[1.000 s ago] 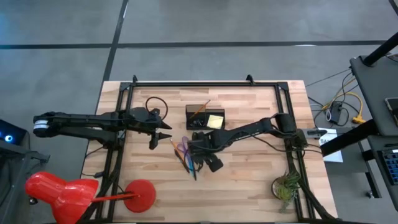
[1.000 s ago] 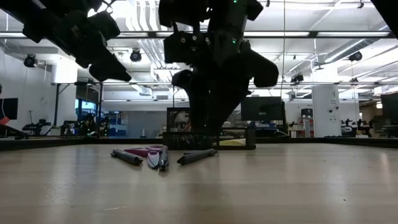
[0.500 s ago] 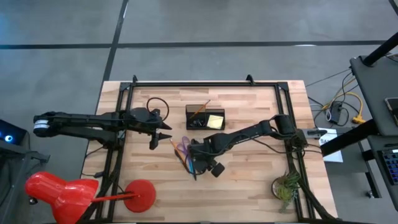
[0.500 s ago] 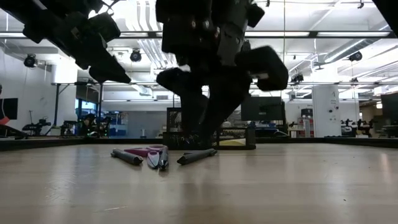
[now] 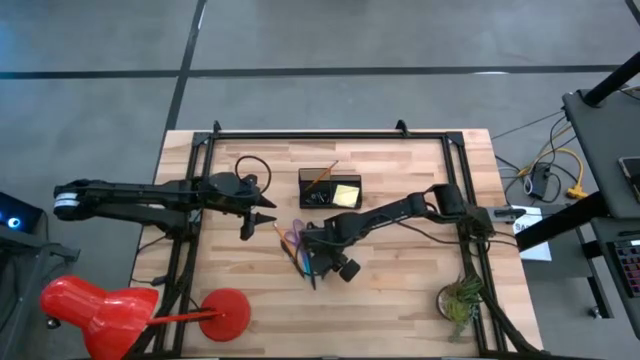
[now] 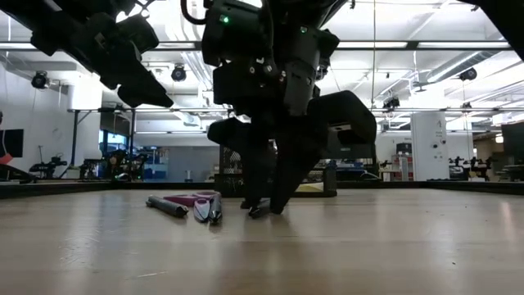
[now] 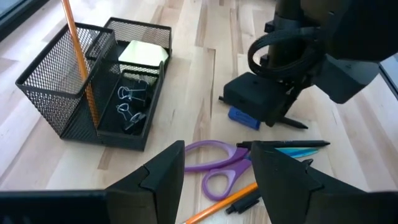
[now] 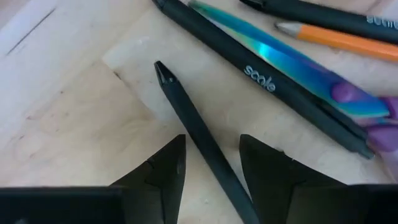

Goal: Pick and place office supplies into organizer
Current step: Put the right black pen into the black desk organizer

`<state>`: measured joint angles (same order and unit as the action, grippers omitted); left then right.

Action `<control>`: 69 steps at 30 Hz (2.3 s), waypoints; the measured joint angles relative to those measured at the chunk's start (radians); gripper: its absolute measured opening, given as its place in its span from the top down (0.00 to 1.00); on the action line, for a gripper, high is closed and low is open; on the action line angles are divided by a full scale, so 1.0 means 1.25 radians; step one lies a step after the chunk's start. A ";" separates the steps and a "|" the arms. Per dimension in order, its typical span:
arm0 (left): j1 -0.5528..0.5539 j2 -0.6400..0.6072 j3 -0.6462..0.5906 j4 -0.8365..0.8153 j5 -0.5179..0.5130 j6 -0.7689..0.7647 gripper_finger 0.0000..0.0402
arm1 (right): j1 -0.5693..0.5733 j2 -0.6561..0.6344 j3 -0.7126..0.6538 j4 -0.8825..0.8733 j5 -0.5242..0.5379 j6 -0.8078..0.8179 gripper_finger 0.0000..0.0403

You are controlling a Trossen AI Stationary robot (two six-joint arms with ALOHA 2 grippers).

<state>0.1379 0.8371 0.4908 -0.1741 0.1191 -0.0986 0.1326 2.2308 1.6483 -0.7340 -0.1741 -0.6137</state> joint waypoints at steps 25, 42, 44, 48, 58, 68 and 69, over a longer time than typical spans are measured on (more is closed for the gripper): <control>0.000 0.008 0.000 0.013 -0.008 0.001 0.58 | -0.066 0.000 0.035 -0.096 0.030 0.161 0.96; 0.000 -0.025 0.002 0.044 -0.019 0.005 0.58 | -0.129 -0.054 0.227 -0.492 0.623 0.276 0.97; 0.000 -0.027 0.002 0.042 -0.019 0.005 0.58 | -0.147 -0.054 0.234 -0.508 0.716 0.235 0.97; 0.000 -0.028 0.002 0.042 -0.019 0.001 0.58 | -0.176 -0.053 0.242 -0.467 0.848 0.099 0.97; 0.000 -0.040 0.002 -0.009 -0.042 0.000 0.58 | -0.187 -0.021 0.243 -0.324 0.895 -0.197 0.97; 0.000 -0.070 -0.002 -0.121 -0.065 0.000 0.58 | -0.154 0.010 0.268 -0.325 0.890 -0.189 0.97; 0.000 -0.070 -0.003 -0.123 -0.066 0.000 0.58 | -0.151 0.010 0.270 -0.324 0.889 -0.187 0.97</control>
<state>0.1379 0.7490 0.4873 -0.3273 0.0368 -0.0986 -0.0556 2.2436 1.9863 -1.1384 0.9370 -0.8479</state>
